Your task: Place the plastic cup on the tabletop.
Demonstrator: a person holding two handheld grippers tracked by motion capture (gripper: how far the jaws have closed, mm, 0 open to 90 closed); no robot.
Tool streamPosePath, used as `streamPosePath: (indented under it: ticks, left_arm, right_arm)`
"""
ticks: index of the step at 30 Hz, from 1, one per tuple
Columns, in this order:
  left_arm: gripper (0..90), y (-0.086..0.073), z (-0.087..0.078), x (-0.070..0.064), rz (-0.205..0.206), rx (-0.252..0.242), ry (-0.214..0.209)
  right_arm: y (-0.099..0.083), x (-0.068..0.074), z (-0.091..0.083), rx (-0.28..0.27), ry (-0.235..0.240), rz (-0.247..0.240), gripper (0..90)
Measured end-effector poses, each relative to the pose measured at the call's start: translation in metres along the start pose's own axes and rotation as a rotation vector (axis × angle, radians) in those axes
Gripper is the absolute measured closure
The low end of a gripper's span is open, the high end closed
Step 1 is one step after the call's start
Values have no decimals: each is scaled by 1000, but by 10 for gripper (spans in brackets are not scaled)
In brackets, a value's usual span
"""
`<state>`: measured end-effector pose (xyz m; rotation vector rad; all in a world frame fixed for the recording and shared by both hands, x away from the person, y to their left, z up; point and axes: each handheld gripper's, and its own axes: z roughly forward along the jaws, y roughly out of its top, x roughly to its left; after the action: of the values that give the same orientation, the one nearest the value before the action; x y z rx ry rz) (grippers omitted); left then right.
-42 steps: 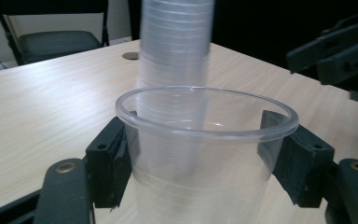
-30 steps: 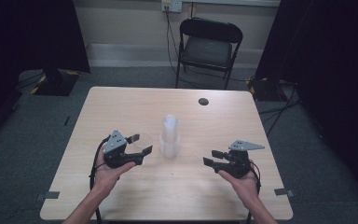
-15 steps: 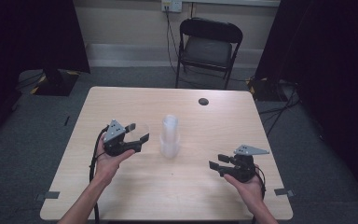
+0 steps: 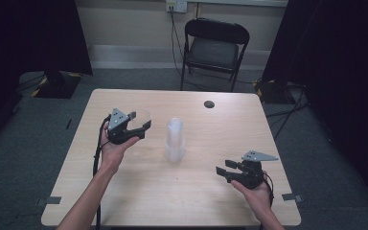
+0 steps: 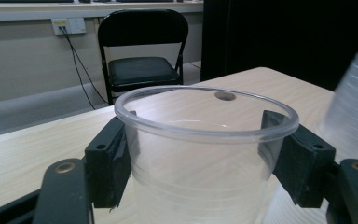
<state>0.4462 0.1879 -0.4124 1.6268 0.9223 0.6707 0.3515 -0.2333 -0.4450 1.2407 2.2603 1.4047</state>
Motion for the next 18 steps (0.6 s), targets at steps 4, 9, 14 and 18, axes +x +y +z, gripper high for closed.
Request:
streamPosePath:
  ticks: [4, 9, 14, 18]
  left_arm:
    - [286, -4, 9, 1, 26, 23, -3]
    - [285, -16, 20, 8, -1, 57, 6]
    - [283, -24, 28, 12, 16, 92, 14]
    - [284, -30, 31, 16, -9, 112, 27]
  right_arm:
    - [-1, 0, 1, 2, 5, 0, 441]
    - [-1, 3, 2, 5, 9, -3, 441]
    - [-1, 2, 4, 10, 8, -4, 441]
    - [-1, 3, 6, 27, 14, -7, 441]
